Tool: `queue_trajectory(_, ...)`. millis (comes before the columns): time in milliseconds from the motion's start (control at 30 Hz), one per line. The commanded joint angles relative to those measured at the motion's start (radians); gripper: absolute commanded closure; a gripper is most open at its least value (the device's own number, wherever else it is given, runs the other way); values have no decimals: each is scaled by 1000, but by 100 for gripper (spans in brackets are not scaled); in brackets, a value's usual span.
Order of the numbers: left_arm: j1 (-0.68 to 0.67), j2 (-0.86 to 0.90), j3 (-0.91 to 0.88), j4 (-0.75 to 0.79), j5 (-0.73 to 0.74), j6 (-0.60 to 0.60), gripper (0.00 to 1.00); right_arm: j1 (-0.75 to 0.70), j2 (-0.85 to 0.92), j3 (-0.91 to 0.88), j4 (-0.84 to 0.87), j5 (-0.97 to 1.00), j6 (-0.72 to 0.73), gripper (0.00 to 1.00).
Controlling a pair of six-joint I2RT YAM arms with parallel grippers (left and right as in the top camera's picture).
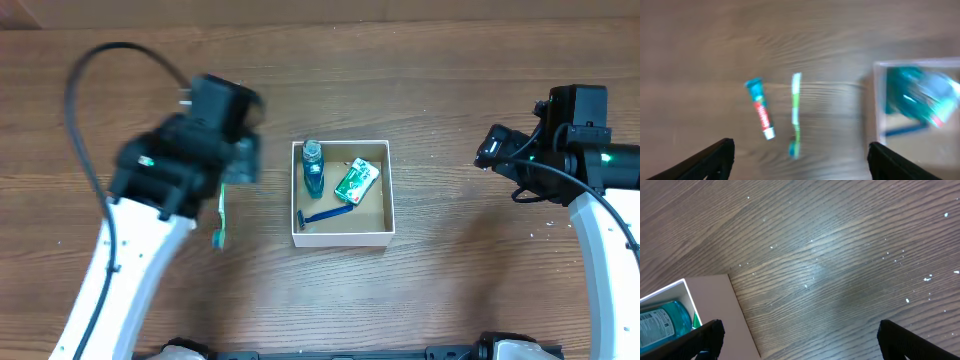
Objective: Pack container
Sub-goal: 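Grasp the Colgate toothpaste tube with the left gripper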
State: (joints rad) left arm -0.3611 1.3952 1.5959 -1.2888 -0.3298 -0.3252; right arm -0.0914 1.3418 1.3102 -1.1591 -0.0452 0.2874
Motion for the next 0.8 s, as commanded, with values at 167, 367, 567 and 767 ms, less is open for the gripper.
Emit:
queue_trajectory(167,445,99,-215,122,174,-82,9,-3,-5,-3,6,-2,-3,0)
queue_trajectory(367,463,300,-380,276,190,-38,12,-3,-5,-3,4,-2,-4,0)
queue_trajectory(567,488,472,-397,364,194,-45,12,-3,-5,-4,2,-2,-4,0)
queue_trajectory(767,494,575,-397,403,241,-44,28,-3,-5,-4,2,-2,-4,0)
